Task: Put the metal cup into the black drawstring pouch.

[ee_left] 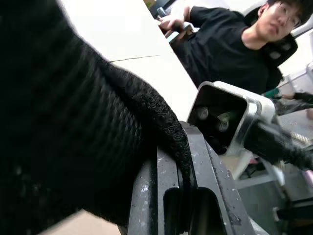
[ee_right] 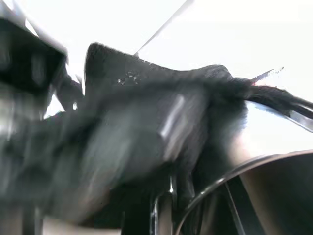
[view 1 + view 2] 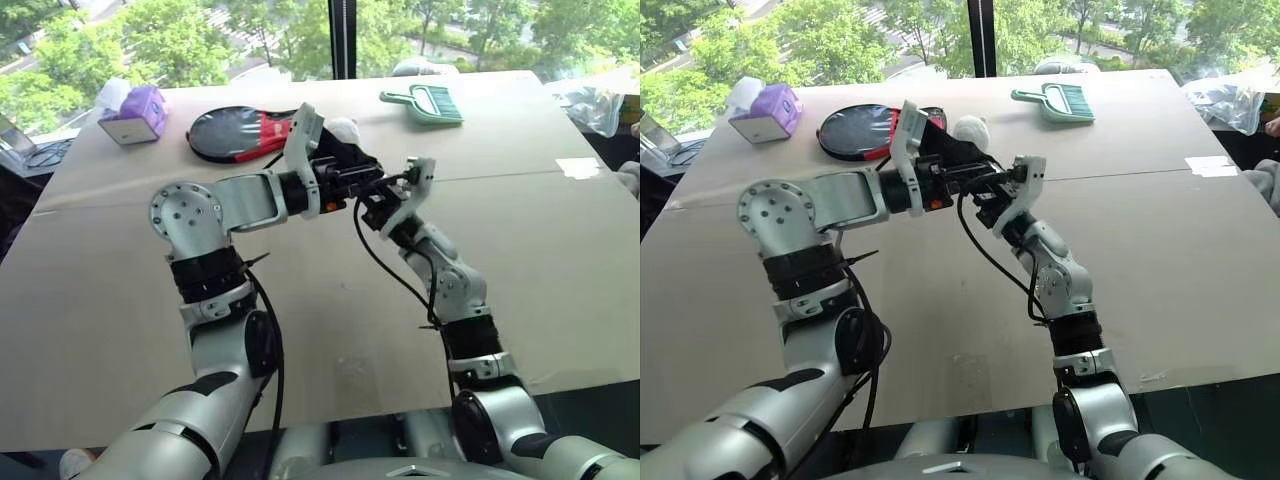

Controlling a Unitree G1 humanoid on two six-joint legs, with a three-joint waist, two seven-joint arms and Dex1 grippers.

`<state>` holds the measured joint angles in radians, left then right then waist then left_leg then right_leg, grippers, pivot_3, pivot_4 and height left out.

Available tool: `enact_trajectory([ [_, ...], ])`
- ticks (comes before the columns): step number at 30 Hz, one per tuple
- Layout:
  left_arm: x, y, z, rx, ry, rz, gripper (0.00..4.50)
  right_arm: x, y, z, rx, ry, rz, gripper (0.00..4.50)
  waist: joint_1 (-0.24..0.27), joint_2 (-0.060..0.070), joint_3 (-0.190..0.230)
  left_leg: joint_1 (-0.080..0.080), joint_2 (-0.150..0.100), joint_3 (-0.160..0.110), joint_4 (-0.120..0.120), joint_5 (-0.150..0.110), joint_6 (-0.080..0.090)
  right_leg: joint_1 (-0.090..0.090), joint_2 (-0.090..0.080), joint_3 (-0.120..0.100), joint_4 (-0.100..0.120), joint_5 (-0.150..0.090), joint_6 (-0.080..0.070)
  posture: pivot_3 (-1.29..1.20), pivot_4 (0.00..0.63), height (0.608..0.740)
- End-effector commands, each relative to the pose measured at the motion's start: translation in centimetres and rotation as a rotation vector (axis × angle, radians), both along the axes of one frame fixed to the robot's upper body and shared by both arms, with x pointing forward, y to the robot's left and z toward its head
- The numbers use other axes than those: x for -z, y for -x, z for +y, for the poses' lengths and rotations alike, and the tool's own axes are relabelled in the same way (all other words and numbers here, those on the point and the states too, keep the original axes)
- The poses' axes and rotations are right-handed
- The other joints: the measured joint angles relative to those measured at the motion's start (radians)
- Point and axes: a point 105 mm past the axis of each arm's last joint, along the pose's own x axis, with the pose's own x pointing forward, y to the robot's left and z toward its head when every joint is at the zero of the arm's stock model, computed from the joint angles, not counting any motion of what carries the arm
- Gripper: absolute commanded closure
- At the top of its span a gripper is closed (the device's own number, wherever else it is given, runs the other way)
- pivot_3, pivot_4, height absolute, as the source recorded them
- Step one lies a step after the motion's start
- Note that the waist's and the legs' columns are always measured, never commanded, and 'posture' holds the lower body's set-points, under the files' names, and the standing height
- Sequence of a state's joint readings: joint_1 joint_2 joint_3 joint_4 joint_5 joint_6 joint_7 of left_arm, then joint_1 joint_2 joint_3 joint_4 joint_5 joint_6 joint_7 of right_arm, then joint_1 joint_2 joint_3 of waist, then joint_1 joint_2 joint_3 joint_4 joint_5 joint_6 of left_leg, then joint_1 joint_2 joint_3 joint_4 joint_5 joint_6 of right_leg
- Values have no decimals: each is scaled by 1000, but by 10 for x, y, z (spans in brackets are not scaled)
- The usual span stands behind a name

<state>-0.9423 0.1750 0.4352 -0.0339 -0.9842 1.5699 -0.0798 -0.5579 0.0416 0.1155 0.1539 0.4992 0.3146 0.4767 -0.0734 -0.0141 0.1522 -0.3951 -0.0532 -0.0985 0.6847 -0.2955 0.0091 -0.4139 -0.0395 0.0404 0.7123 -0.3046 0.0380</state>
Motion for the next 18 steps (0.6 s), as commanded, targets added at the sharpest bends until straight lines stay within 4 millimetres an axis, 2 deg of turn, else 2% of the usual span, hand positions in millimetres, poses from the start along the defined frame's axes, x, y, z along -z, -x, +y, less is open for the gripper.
enact_trajectory([
  [1,-2,6,0,23,28,-56,4500,6,13,3,-7,250,-183,4425,3,0,0,0,-1,0,0,0,0,0,0,0,0,0,0,0,150,740],
  [3,7,7,-2,19,23,-45,4500,2,17,2,-3,299,-265,4425,5,0,0,0,-1,-1,1,0,0,0,-1,0,0,0,0,0,150,740],
  [7,10,12,-12,71,111,7,4500,-22,19,7,-9,80,-211,4425,6,0,0,-1,-1,-2,1,0,0,0,-1,-2,0,0,0,0,150,740],
  [12,5,18,-25,139,141,27,4500,-20,24,32,-68,66,-222,4425,5,0,0,-1,0,-2,1,0,0,0,0,-1,0,0,0,0,150,740],
  [15,5,18,-30,158,134,47,4500,-16,28,45,-108,154,-300,4425,6,0,0,-1,-1,-2,1,0,0,0,0,-1,0,0,0,0,150,740],
  [18,5,16,-34,161,144,71,4500,-11,27,52,-67,334,-467,4425,6,0,0,-1,-1,-2,1,0,0,0,-1,-1,0,0,0,0,150,740],
])
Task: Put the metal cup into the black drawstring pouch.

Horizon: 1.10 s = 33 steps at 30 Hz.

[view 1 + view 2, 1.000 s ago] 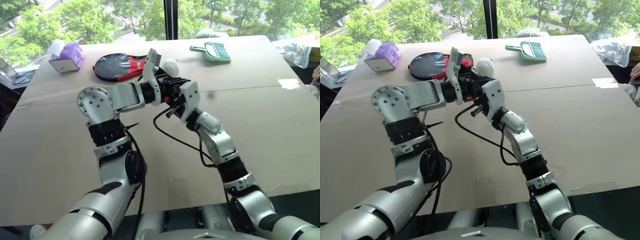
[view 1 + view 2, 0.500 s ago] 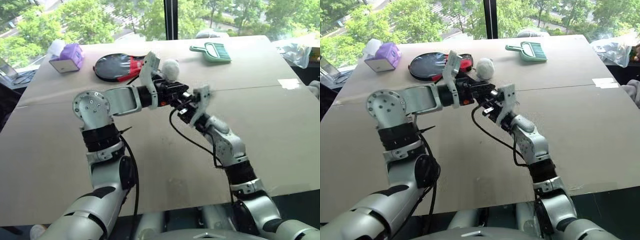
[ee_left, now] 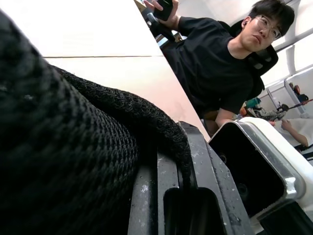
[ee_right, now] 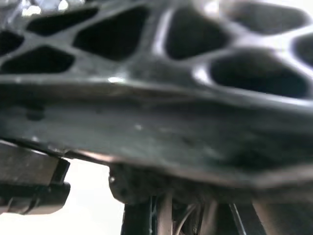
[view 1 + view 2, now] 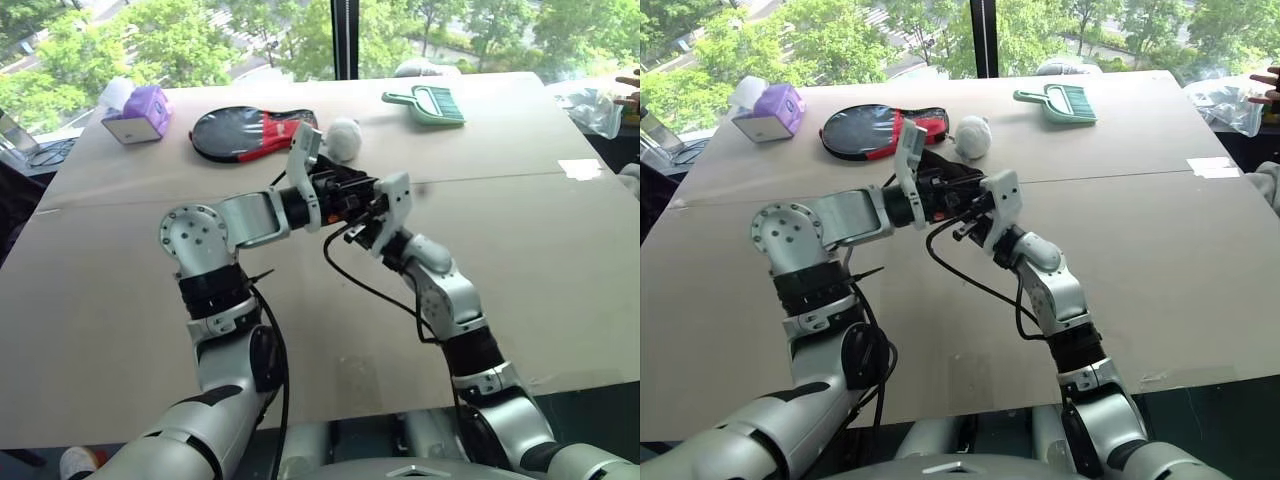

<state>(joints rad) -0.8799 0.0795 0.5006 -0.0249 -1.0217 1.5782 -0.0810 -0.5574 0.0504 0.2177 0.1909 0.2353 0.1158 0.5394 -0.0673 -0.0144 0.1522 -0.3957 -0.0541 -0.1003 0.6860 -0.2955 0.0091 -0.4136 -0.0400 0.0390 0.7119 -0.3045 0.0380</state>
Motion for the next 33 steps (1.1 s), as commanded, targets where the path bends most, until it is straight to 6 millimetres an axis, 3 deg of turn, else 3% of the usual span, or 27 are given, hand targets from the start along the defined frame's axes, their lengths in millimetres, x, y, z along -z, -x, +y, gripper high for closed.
enact_trajectory([
  [1,-11,8,-23,100,29,-4,4500,-11,16,31,-53,201,-290,4425,0,0,0,0,0,0,0,0,0,0,0,0,0,0,0,0,150,740],
  [5,-7,-1,-12,39,44,42,4500,-9,19,27,-9,344,-509,4425,-2,0,0,0,0,0,0,0,0,0,0,0,0,0,0,0,150,740],
  [7,-4,-7,-11,7,35,66,4500,-11,18,23,7,348,-537,4425,-1,0,0,0,0,0,0,0,0,0,0,0,0,0,0,0,150,740],
  [12,-1,-1,-11,10,-106,-4,4500,-17,0,-2,7,-92,-25,4425,-4,0,0,0,1,0,0,0,0,0,0,0,0,0,0,0,150,740],
  [15,4,3,-7,19,-159,-29,4500,-19,1,-5,-50,-181,84,4425,-1,0,0,0,1,0,0,0,0,0,0,0,0,0,0,0,150,740],
  [17,6,5,-8,26,-178,-37,4500,-19,3,-2,-65,-165,80,4425,0,0,0,0,0,-1,0,0,0,1,0,0,0,0,0,0,150,740],
  [21,0,1,-18,42,-206,-77,4500,7,30,28,-188,197,-158,4425,0,0,0,0,0,-1,0,0,0,0,0,-1,0,0,0,0,150,740],
  [28,-1,-12,-8,4,-245,-95,4500,20,17,4,-157,342,-226,4425,0,0,0,0,0,-1,0,0,0,0,0,0,0,0,0,0,150,740],
  [33,20,-21,10,-42,-137,134,4500,32,28,-25,-202,407,-182,4425,2,0,0,0,-1,-1,0,0,0,0,0,-1,0,0,0,0,150,740],
])
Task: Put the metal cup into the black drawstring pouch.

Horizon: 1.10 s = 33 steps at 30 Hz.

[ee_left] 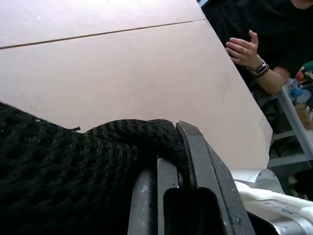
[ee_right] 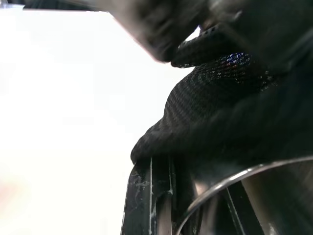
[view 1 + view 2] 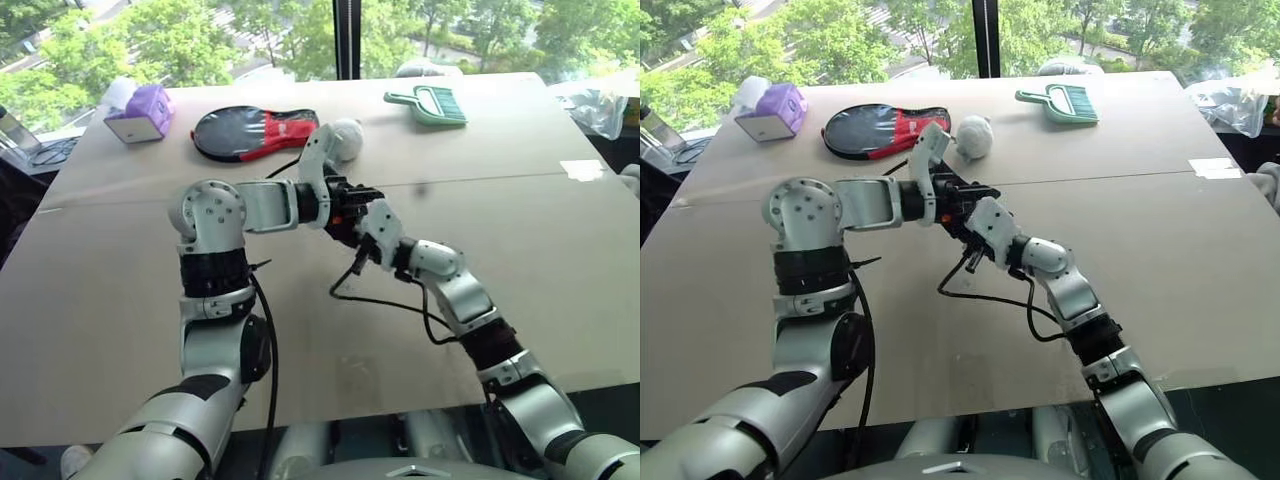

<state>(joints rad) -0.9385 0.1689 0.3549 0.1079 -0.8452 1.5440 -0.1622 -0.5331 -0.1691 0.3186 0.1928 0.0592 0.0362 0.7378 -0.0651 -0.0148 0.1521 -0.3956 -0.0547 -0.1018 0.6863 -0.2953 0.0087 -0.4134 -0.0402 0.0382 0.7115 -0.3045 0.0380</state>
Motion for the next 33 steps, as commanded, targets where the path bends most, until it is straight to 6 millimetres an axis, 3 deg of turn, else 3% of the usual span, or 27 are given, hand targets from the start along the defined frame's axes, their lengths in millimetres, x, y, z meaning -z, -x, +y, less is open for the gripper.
enact_trajectory([
  [1,7,-1,9,-19,59,99,4500,-7,18,-5,-88,16,-7,4425,-2,0,0,0,0,0,0,0,0,0,0,0,0,0,0,0,150,740],
  [7,32,11,5,29,57,179,4500,-6,28,-15,-96,21,45,4425,-3,0,0,0,0,0,0,0,0,0,0,2,1,0,0,0,150,740],
  [10,31,18,1,60,87,177,4500,-5,20,-16,-20,-6,59,4425,0,0,0,0,0,-1,0,0,0,0,0,1,1,0,0,0,150,740],
  [13,26,22,3,69,109,155,4500,-6,3,-22,104,-144,200,4425,3,0,0,0,0,-1,0,0,0,0,0,1,1,0,0,0,150,740],
  [17,22,26,7,70,104,124,4500,-8,-4,-22,132,-302,343,4425,7,0,0,0,0,-1,0,0,0,0,0,1,0,0,0,0,150,740],
  [21,21,28,5,81,81,111,4500,-18,-6,-3,99,-359,313,4425,3,0,0,0,0,-1,0,0,0,0,0,1,1,0,0,0,150,740],
  [24,13,31,0,105,75,68,4500,-27,-4,28,61,-346,219,4425,3,0,0,0,0,-1,0,0,0,0,0,1,1,0,0,0,150,740],
  [26,10,37,-4,132,74,37,4500,-39,-1,44,12,-434,245,4425,-7,0,0,0,-1,-1,0,0,0,0,0,1,1,0,0,0,150,740],
  [30,7,41,-5,141,82,-7,4500,-45,-11,52,19,-603,367,4425,-1,0,0,1,0,-2,-1,0,0,0,0,1,1,0,0,0,150,740],
  [33,2,37,-4,106,69,-56,4500,-38,-12,58,54,-488,252,4425,3,-1,-1,1,-2,-3,0,0,0,1,-1,0,0,0,0,0,150,740],
])
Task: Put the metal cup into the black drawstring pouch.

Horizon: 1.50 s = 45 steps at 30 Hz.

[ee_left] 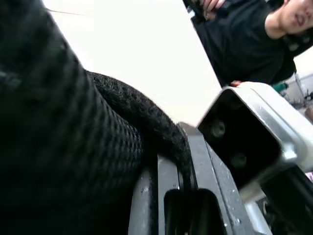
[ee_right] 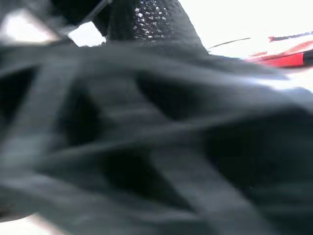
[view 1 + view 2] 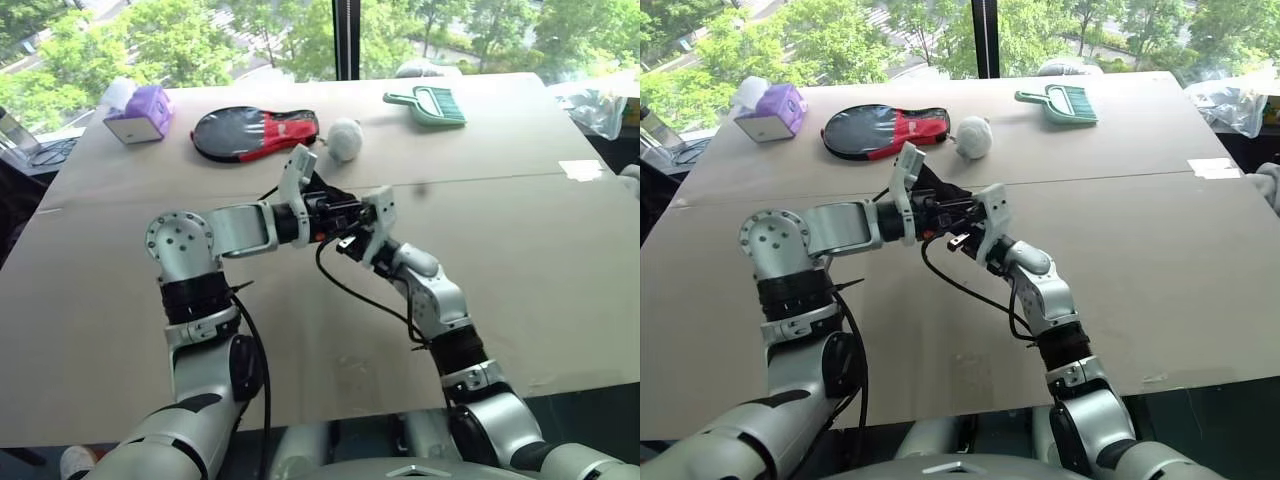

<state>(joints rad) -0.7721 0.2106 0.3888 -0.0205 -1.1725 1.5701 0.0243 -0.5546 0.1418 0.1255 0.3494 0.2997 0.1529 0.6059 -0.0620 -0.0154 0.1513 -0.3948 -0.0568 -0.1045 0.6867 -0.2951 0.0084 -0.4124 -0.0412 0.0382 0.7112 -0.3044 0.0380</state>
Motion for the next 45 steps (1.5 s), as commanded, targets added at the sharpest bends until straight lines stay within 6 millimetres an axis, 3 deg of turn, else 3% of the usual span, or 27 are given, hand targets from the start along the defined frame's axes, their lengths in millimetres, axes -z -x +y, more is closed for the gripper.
enact_trajectory([
  [1,-14,9,-18,81,9,-93,4500,-28,6,28,-13,52,-182,4425,-1,0,0,0,0,0,0,0,0,0,0,0,0,0,0,0,150,740],
  [5,-13,3,-13,35,-115,-205,4500,-36,8,26,52,167,-373,4425,-10,0,0,0,0,0,-1,0,0,-1,1,1,1,0,0,0,150,740],
  [8,-13,-2,-11,10,-194,-334,4500,-30,7,23,73,285,-474,4425,-9,0,0,0,1,0,-2,0,-1,-1,1,1,1,0,0,0,150,740],
  [15,2,0,-5,25,-382,-608,4500,-18,2,-20,151,459,-570,4425,-6,0,0,0,0,0,-2,0,-1,-1,1,2,0,0,0,0,150,740],
  [19,9,-4,2,-23,-520,-712,4500,1,8,-40,122,660,-633,4425,-3,0,0,0,0,0,-2,0,0,-1,1,2,0,0,0,0,150,740],
  [24,9,-4,6,-34,-565,-747,4500,6,15,-45,95,728,-648,4425,-3,0,0,0,1,0,-3,0,0,-1,2,2,1,0,0,0,150,740],
  [28,20,-1,14,-46,-575,-681,4500,-2,12,-39,139,554,-515,4425,-5,0,0,0,1,0,-3,0,0,-1,2,2,1,0,0,0,150,740],
  [35,54,17,42,-114,-563,-533,4500,46,24,-35,13,788,-637,4425,1,0,0,0,1,0,-2,0,0,-1,1,2,0,0,0,0,150,740],
  [38,40,9,43,-148,-557,-584,4500,41,32,-35,-24,751,-638,4425,10,0,0,1,1,-1,-2,0,0,0,2,2,0,0,0,0,150,740],
  [42,17,-15,45,-197,-577,-646,4500,26,38,-31,-56,656,-610,4425,24,0,0,2,1,-1,-1,0,0,1,2,1,0,0,0,0,150,740],
  [45,8,-28,50,-205,-614,-676,4500,13,42,-29,-77,575,-570,4425,10,0,0,3,1,-1,-2,0,0,1,3,2,1,0,0,0,150,740],
])
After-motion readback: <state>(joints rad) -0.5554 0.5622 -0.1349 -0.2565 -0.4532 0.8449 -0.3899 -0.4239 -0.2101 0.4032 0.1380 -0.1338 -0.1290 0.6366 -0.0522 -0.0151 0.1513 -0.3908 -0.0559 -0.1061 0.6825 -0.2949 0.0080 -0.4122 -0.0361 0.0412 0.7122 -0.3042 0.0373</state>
